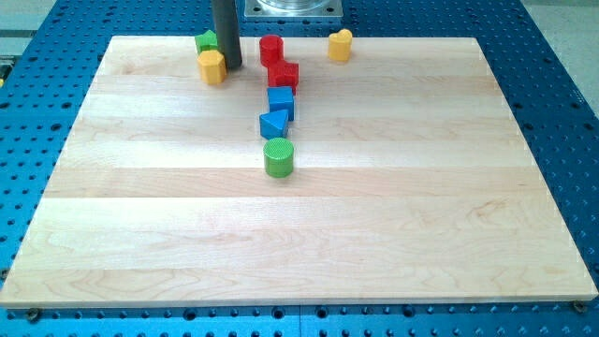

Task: Place the green circle at the bottom of the yellow hexagon

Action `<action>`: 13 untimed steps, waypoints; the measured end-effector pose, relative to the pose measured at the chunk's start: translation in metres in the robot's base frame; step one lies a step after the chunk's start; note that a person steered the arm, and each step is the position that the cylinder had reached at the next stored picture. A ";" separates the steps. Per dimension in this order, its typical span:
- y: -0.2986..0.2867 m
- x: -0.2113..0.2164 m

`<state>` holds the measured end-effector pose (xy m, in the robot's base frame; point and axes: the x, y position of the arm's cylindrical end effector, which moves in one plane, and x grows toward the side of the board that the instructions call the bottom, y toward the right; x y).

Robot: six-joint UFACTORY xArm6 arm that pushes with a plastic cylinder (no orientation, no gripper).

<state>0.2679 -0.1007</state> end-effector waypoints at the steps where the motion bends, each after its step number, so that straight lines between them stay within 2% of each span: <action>1: 0.001 0.004; 2: 0.015 0.012; 3: -0.007 0.032; 4: 0.002 0.106; 5: 0.037 0.190; 6: 0.107 0.199; 7: 0.126 0.229; 8: 0.178 0.228; 9: 0.196 0.182; 11: 0.028 0.184; 13: -0.029 0.194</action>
<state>0.4621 -0.1295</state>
